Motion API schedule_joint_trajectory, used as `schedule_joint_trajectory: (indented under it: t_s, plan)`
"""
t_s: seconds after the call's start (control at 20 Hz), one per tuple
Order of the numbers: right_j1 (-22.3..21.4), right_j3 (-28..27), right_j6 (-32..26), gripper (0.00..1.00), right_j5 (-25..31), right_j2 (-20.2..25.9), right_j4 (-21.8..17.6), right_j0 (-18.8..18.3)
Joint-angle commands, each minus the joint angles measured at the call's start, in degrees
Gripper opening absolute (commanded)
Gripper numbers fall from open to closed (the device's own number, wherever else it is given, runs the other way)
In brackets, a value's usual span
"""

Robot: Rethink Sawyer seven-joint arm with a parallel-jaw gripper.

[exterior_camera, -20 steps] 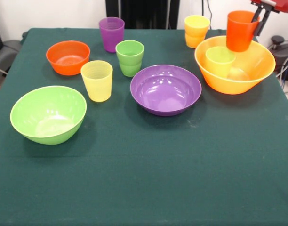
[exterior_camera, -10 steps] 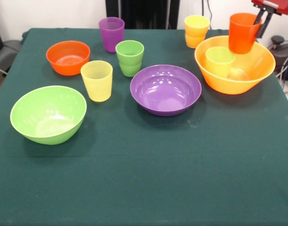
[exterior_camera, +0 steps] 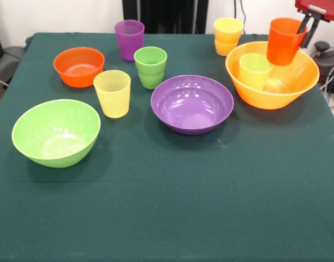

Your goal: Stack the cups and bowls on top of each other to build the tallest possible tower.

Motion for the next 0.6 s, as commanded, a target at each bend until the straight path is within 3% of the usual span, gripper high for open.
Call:
schedule_joint_trajectory:
  t_s: [0.05,0.6]
  plan:
    - [1.9,-2.8,13.0,0.0,1.9,4.9,1.7,0.5]
    - [-0.4,-2.0,12.7,0.0,4.2,4.3,1.2,0.8]
